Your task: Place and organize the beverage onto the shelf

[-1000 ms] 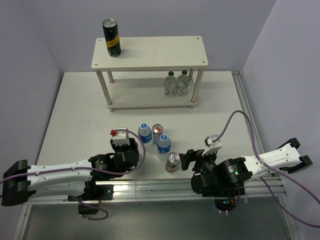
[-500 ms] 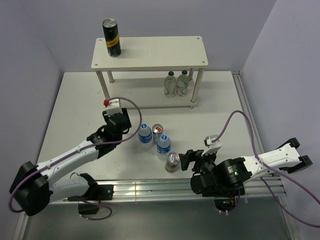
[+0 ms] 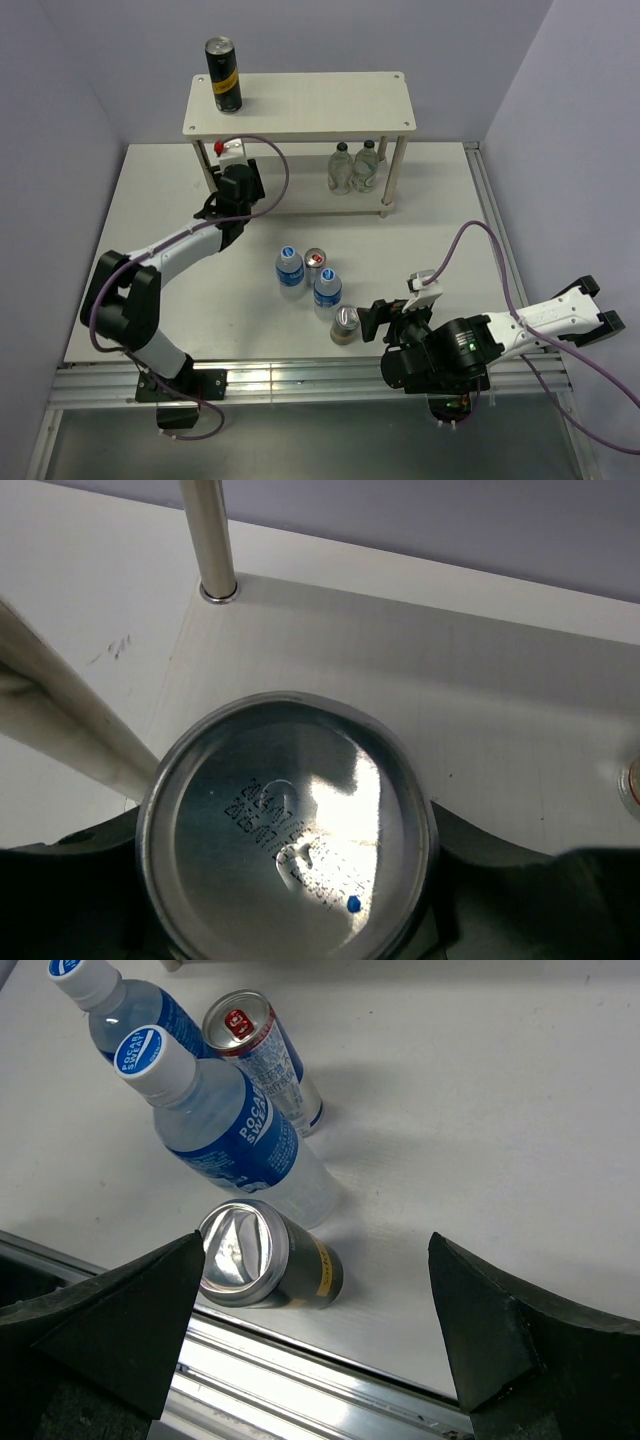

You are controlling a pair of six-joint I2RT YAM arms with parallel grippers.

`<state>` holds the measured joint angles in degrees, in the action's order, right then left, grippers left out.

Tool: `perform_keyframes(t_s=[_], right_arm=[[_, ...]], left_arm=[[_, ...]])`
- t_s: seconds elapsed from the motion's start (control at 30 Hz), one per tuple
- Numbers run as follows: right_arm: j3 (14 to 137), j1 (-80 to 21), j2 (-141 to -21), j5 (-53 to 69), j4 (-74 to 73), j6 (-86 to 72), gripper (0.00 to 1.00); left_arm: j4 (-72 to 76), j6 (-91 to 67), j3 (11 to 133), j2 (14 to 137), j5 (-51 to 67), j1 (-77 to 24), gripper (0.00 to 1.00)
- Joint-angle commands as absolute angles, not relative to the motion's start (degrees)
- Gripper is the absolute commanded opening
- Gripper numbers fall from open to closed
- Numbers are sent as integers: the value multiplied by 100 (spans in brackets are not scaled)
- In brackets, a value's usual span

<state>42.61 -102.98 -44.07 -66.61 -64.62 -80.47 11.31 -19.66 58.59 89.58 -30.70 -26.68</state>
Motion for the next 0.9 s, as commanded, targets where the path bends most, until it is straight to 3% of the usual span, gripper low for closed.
perform_keyframes(t_s=[0.0,0.8,0.87], right_arm=[[4298,-10336,-4439,-6926,-6451,-8200,100],[4351,-10345,-4632,-6882,-6469,-8183,100],[4351,-10336,-4641,-6882,-6469,-8191,100]], left_arm=[[1898,-1740,6538,9350,-3102,-2575,0],[2681,-1678,7127,10784,-3384,-2312,1],[2593,-1740,7163,10854,-3340,-2277,10]])
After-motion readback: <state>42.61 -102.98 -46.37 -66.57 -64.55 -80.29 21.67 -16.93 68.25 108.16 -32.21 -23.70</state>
